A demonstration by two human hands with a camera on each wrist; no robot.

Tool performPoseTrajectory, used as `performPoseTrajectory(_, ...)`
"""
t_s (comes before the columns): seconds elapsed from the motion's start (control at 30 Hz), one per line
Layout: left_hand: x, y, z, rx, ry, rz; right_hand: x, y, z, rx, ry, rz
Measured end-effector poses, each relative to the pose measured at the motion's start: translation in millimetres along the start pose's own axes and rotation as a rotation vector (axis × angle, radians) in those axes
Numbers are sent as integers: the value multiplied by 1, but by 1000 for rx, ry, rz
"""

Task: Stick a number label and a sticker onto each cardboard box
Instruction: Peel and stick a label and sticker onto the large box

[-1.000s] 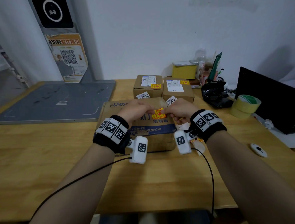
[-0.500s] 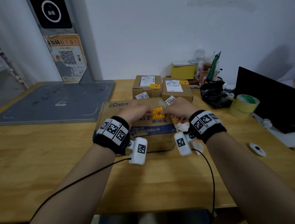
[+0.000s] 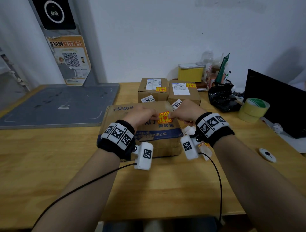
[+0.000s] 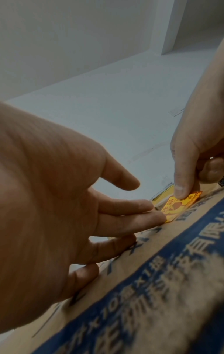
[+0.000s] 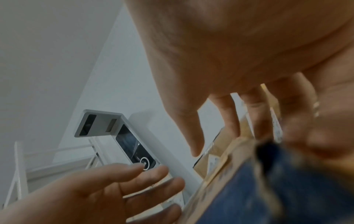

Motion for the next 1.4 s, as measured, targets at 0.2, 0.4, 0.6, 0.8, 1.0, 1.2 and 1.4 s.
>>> performPoseTrajectory(0.2, -1, 1, -1, 14, -18, -18, 3, 6, 3, 35, -9, 2)
performPoseTrajectory(0.4, -5, 9, -1, 37, -50, -19, 8, -3, 7, -37, 1, -220)
performPoseTrajectory(0.6, -9, 18, -4, 60, -84, 27, 2, -25, 14, -150, -30, -290)
performPoseTrajectory(0.8, -10, 19, -7, 25, -1, 72, -7, -42, 3, -156, -54, -151)
performPoseTrajectory(1.0, -10, 17, -8, 21, 4, 84, -13, -43, -4, -161, -77, -96)
performPoseTrajectory(1.2, -10, 14, -10, 3, 8, 87, -13, -44, -17, -155, -149, -82)
performPoseTrajectory(1.4, -10, 13, -12, 7, -16, 74, -8, -36, -13, -237, -151, -146)
Point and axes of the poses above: each hand's wrist, its own z-axis away from the middle knuckle, its own y-axis out of the back of the hand, x = y × z, the point moved 3 cm from there along -z, towards the middle knuckle, and after that the axes turned 4 degrees about -x, right-handed, at the moved point
